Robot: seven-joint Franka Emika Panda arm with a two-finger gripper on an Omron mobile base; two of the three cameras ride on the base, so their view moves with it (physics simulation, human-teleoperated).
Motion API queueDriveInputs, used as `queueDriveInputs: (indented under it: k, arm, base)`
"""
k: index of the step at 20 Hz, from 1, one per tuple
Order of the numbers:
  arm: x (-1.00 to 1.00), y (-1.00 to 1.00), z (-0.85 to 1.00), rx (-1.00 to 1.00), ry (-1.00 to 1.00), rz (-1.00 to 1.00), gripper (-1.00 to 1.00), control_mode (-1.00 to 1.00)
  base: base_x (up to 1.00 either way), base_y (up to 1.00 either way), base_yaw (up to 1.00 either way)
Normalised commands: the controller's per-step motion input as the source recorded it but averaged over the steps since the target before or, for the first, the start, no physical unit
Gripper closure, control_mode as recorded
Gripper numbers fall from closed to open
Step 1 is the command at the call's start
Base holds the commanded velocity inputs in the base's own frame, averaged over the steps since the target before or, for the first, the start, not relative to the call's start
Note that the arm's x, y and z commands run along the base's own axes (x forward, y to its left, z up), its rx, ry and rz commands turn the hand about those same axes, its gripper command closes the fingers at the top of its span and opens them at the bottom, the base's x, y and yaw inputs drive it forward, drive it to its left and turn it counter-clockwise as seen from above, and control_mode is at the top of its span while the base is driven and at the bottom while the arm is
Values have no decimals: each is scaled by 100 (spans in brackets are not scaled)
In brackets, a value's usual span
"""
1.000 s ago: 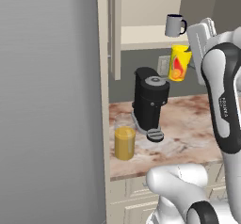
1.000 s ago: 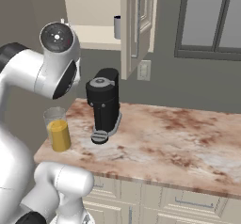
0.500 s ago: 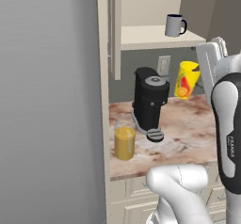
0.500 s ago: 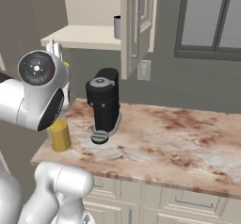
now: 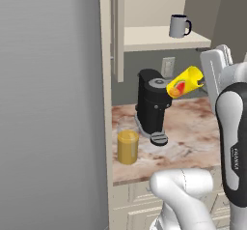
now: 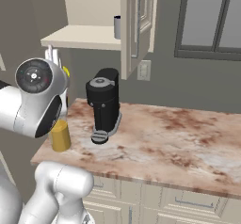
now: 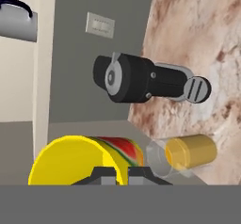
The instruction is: There is a tray on the dining counter. Grab the cup, mug, and pitcher and place them on the tray. The pitcher may be placed next to the tray if it cannot fit the tray.
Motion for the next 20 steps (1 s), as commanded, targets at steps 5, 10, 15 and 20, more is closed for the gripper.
queueDriveInputs:
  k: [5, 10, 15, 20]
  arm:
    - [0, -1, -10, 0, 8, 0, 100, -100]
    - [0, -1, -4, 0, 8, 0, 100, -100]
    - [-3, 0, -3, -4, 17, 0, 100, -100]
    - [-1, 0, -7, -14, 29, 0, 100, -100]
  base:
    - [0, 0, 0]
    - [0, 0, 0]
    - [0, 0, 0]
    - [0, 0, 0]
